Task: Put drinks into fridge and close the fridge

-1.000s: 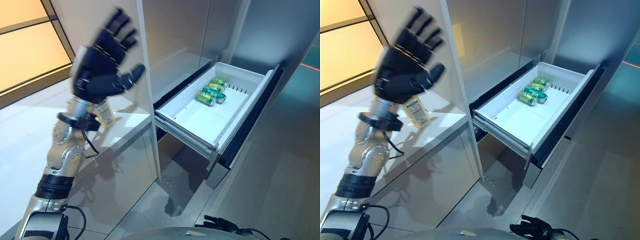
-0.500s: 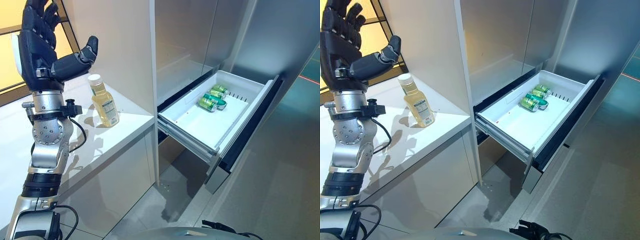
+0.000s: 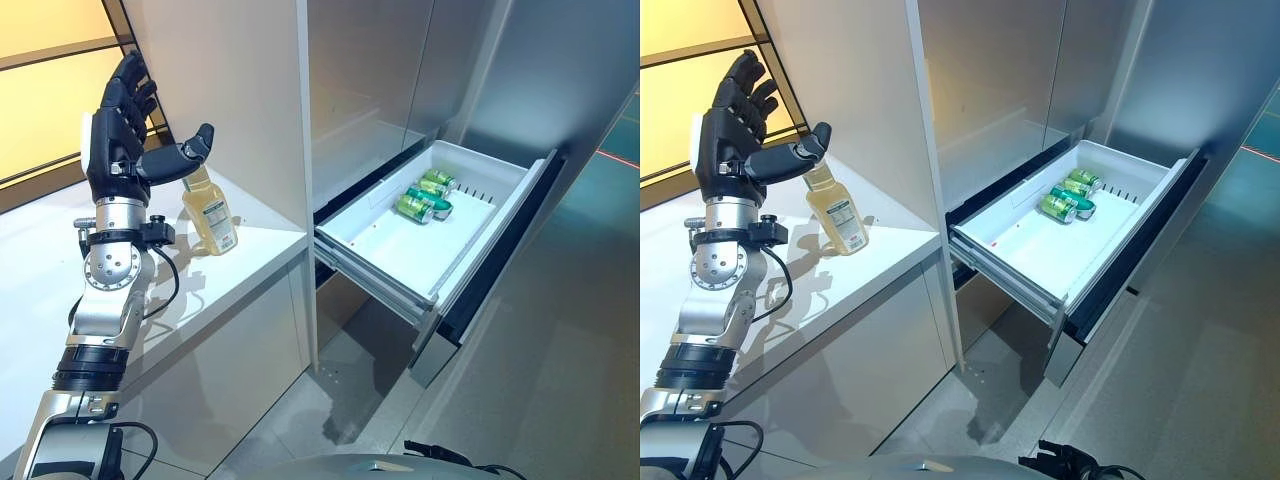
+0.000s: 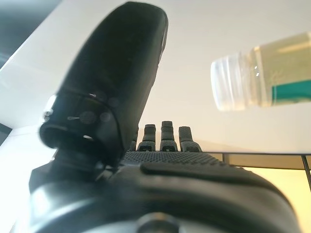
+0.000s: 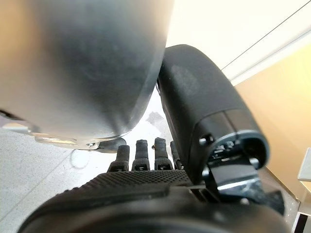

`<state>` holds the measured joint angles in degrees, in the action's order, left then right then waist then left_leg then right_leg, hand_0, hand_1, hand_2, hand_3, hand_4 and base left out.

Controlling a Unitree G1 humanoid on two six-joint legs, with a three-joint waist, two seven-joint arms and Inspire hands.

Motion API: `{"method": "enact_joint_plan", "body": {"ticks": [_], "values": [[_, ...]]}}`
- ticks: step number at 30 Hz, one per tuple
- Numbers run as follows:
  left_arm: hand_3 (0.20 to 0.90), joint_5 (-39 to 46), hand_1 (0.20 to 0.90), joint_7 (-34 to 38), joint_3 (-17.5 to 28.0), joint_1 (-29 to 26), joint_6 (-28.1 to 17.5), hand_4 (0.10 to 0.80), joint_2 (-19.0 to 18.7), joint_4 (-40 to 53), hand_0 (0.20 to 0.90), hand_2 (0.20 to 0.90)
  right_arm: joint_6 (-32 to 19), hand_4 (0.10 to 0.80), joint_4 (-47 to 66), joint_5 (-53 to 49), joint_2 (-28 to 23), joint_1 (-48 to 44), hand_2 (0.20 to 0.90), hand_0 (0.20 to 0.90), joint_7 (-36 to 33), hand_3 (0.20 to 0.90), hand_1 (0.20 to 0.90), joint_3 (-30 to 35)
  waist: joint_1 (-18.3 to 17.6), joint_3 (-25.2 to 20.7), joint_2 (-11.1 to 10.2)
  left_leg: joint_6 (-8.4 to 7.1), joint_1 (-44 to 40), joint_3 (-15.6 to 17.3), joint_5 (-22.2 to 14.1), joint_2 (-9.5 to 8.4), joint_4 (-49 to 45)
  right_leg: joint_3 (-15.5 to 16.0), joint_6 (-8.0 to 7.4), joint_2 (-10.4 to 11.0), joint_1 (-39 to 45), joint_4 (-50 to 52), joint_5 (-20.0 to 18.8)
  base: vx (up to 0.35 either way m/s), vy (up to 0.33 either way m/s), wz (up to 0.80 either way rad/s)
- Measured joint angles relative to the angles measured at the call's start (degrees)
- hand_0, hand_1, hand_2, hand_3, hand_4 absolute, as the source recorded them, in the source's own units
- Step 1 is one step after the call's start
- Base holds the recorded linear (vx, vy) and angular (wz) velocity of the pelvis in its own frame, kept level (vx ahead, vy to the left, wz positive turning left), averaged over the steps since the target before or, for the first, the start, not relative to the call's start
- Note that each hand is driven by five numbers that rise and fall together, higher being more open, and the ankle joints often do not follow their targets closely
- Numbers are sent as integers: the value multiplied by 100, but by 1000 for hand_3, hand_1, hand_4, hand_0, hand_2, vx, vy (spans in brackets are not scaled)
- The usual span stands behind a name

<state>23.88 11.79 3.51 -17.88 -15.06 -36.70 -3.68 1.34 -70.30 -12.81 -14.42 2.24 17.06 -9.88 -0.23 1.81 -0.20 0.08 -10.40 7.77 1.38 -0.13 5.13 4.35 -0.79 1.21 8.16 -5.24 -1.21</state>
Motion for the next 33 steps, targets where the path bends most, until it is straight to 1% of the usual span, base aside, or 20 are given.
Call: {"method": "enact_joint_plan", "body": {"ticks": [6,11,18,24,29,33], "values": [[900,-6,900,-150,-150,119,30,800,1,-16,900,900,39,800,8,5,-2,-17,900,900,10,900,900,7,-15,37,6,0,-2,3,0,1,11,-1,-1,0,0,-1,1,0,0,0],[900,-45,900,-195,-154,140,141,800,1,-370,900,900,51,800,25,5,-14,-35,900,900,17,900,900,11,-18,94,24,0,-11,4,0,2,1,-1,-1,-1,7,0,0,0,0,0],[900,-314,900,17,-164,143,255,800,2,-807,900,900,61,800,70,27,-14,-47,900,900,30,900,900,19,-32,160,12,-1,-16,9,0,0,-2,-3,-1,-1,9,1,0,0,0,0],[900,-363,900,38,-170,151,255,800,12,-912,900,900,71,800,70,59,-13,-56,900,900,58,900,900,39,-50,161,11,-1,-27,16,0,2,5,-12,-2,-3,17,1,0,0,0,0],[900,-284,900,7,-178,155,281,800,240,-929,900,900,106,800,88,60,-13,-55,900,900,59,900,900,44,-49,163,7,-1,-38,40,0,0,5,-37,-2,-3,19,1,0,0,0,0],[900,-125,900,-135,-318,162,365,800,283,-1011,900,900,113,800,95,68,-12,-58,900,900,61,900,900,45,-60,166,1,0,-41,43,0,0,-1,-41,-3,-4,20,1,-2,0,0,0]]}}
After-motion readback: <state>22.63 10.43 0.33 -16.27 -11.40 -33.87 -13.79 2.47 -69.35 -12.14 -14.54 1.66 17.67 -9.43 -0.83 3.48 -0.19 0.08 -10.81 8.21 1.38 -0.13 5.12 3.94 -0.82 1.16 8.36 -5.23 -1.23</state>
